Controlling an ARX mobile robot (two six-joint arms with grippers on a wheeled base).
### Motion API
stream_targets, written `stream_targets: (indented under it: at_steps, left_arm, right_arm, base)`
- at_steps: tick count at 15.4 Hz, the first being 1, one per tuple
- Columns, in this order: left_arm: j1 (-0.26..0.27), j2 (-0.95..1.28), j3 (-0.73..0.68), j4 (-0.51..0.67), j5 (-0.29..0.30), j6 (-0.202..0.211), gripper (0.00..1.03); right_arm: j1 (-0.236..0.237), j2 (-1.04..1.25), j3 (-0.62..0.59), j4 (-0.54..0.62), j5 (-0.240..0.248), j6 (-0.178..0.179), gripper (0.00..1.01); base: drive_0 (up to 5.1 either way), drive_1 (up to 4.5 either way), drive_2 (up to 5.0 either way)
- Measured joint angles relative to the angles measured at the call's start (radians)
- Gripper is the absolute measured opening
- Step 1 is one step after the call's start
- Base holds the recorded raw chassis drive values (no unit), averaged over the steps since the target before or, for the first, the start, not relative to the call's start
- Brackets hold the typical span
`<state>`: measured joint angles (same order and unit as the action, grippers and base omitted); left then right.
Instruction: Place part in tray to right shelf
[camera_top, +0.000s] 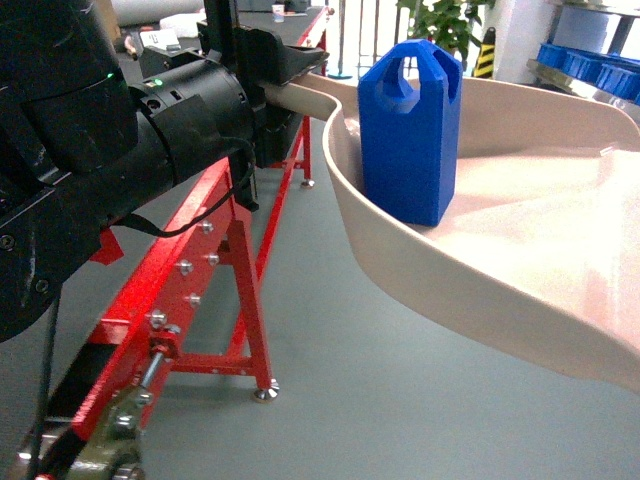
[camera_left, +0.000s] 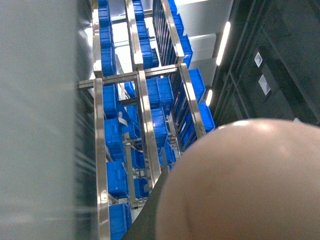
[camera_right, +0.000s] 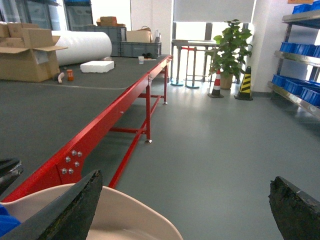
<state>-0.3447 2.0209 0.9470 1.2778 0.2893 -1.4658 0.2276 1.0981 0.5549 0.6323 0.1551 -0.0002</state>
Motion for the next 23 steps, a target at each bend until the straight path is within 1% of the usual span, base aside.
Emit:
stream_targets:
  at_steps: [21, 23]
  left_arm:
    - [-0.001, 0.001, 0.0, -0.004, -0.001, 0.001, 0.12]
    - [-0.002, 0.001, 0.0, 0.003, -0.002, 0.0, 0.12]
  right_arm:
    - [0.0, 0.0, 0.0, 0.002, 0.001, 0.0, 0.98]
    - [0.0, 0.0, 0.0, 0.004, 0.001, 0.0, 0.98]
  base:
    - [5.0, -2.39, -2.4]
    - [0.0, 0.0, 0.0]
